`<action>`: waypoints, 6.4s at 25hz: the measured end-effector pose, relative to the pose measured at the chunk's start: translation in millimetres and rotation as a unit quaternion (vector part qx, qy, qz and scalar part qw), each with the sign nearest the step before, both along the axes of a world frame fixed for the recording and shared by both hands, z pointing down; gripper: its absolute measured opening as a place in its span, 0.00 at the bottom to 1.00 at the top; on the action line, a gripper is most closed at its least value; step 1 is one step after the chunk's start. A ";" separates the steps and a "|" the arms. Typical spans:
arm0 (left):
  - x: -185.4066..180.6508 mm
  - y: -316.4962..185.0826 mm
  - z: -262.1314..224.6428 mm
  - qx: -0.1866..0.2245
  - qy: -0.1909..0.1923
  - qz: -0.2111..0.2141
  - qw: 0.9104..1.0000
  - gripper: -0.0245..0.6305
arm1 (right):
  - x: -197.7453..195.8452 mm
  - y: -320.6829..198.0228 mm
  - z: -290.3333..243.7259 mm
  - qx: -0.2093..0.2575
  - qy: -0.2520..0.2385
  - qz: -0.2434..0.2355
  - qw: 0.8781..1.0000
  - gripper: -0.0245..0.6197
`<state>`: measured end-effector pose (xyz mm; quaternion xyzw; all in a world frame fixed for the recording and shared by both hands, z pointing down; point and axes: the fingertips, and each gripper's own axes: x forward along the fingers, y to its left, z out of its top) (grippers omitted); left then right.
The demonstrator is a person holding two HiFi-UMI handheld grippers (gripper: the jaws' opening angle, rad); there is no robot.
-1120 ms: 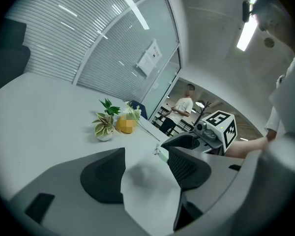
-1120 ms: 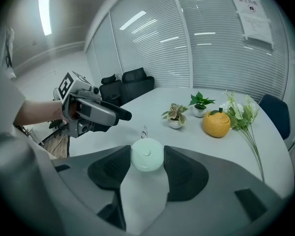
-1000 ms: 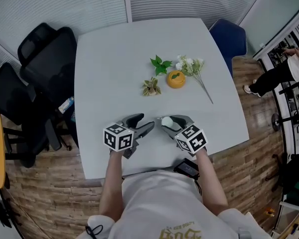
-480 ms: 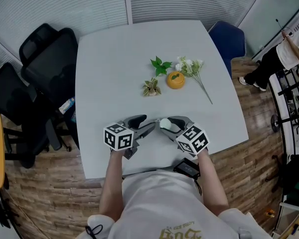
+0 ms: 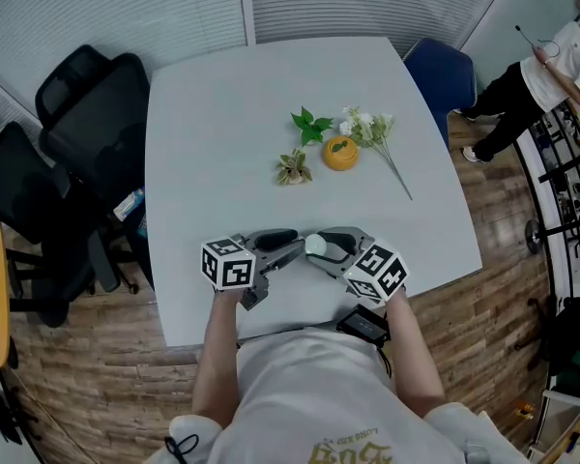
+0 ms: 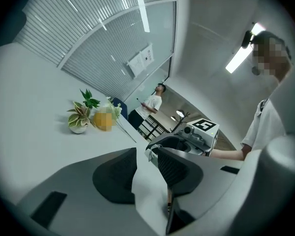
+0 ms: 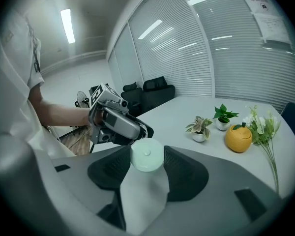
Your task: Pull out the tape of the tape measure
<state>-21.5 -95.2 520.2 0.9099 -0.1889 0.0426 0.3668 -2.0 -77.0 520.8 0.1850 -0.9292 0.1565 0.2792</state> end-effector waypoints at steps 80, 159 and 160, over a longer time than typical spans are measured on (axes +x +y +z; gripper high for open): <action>-36.2 -0.5 27.4 -0.034 -0.006 -0.026 0.999 0.05 | 45.6 1.6 26.1 -0.078 0.016 0.012 0.997 0.39; -100.7 -3.7 64.1 -0.082 -0.041 -0.127 0.988 0.05 | 108.9 8.6 65.3 -0.123 0.094 0.056 0.986 0.39; -101.3 -4.0 64.7 -0.083 -0.042 -0.128 0.987 0.05 | 109.4 8.6 66.1 -0.123 0.095 0.057 0.986 0.39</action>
